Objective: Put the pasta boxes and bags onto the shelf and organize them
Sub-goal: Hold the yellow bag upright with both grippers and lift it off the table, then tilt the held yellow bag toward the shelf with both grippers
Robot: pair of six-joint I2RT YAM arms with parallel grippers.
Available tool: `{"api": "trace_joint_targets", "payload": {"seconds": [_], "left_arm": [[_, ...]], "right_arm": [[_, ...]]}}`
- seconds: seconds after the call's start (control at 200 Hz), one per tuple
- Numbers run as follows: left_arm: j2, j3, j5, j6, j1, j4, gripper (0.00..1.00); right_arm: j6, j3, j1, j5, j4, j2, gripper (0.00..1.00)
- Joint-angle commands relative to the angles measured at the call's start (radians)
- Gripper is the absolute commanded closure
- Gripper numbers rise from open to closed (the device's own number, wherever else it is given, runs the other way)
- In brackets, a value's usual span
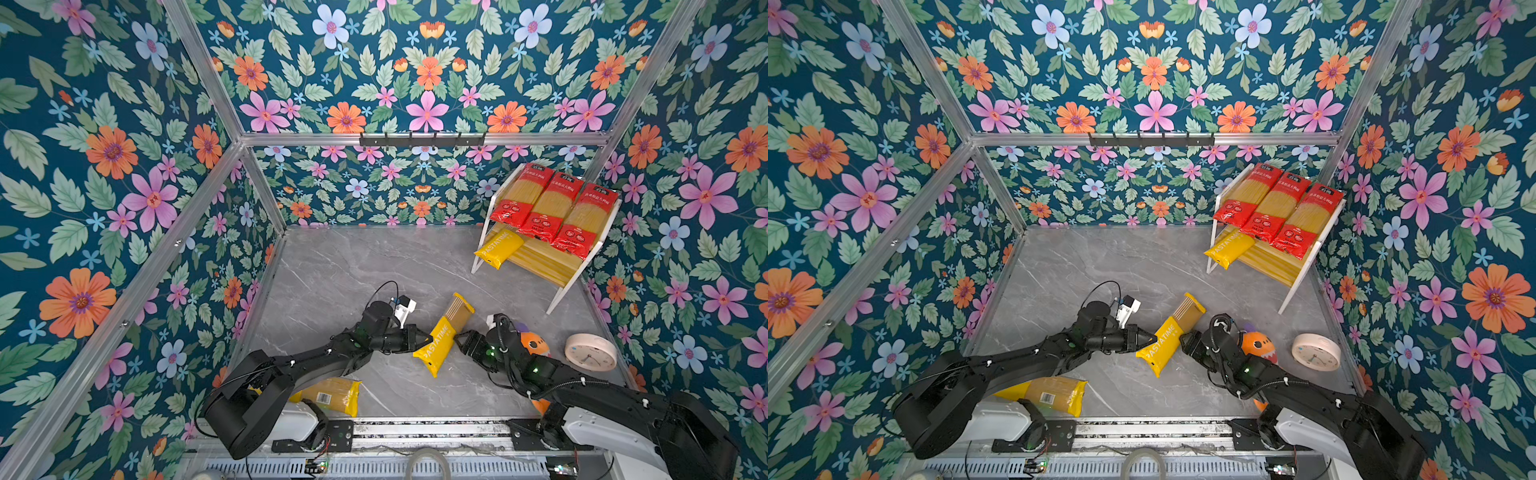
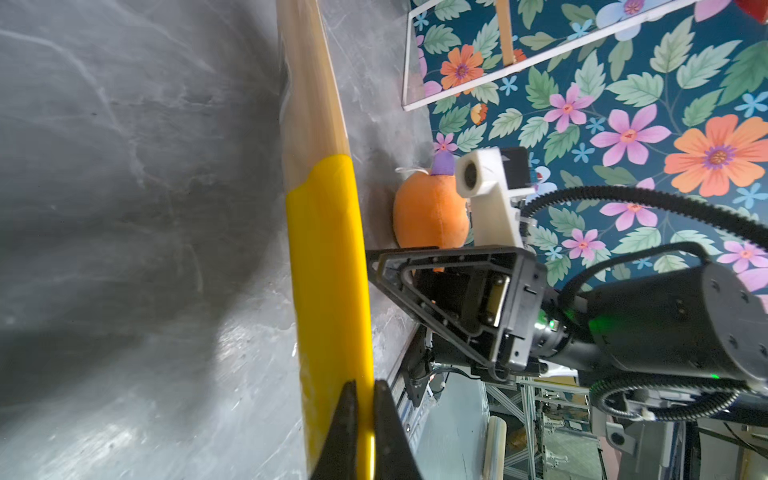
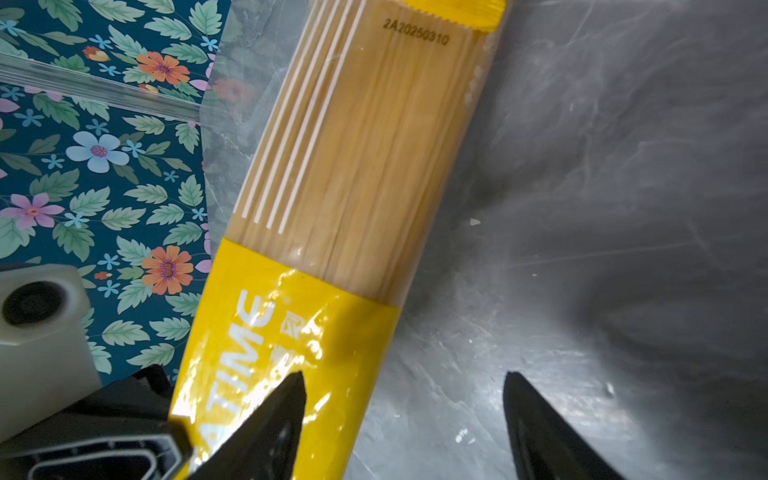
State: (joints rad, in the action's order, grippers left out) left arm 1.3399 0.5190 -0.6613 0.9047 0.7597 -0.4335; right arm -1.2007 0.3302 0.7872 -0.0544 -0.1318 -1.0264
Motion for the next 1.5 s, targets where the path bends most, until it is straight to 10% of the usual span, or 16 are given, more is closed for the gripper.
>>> {"api": "trace_joint_targets", "payload": {"seconds": [0.0, 0.585, 1.495], "left_arm": [[-0.009, 0.013, -0.018, -0.014, -0.001, -0.146, 1.0], [-0.018, -0.058, 0.019, 0.222, 0.003, -0.415, 1.0], [-0.032, -0.038, 0.076, 0.332, 0.001, -0.564, 1.0]], "right_arm": [[-0.043, 0.004, -0.003, 0.03, -0.095, -0.038, 0.23], [-0.192, -0.029, -0.003, 0.044, -0.671, -0.32, 0.2], [-0.047, -0.062, -0.002, -0.055, -0.825, -0.129, 0.17]]}}
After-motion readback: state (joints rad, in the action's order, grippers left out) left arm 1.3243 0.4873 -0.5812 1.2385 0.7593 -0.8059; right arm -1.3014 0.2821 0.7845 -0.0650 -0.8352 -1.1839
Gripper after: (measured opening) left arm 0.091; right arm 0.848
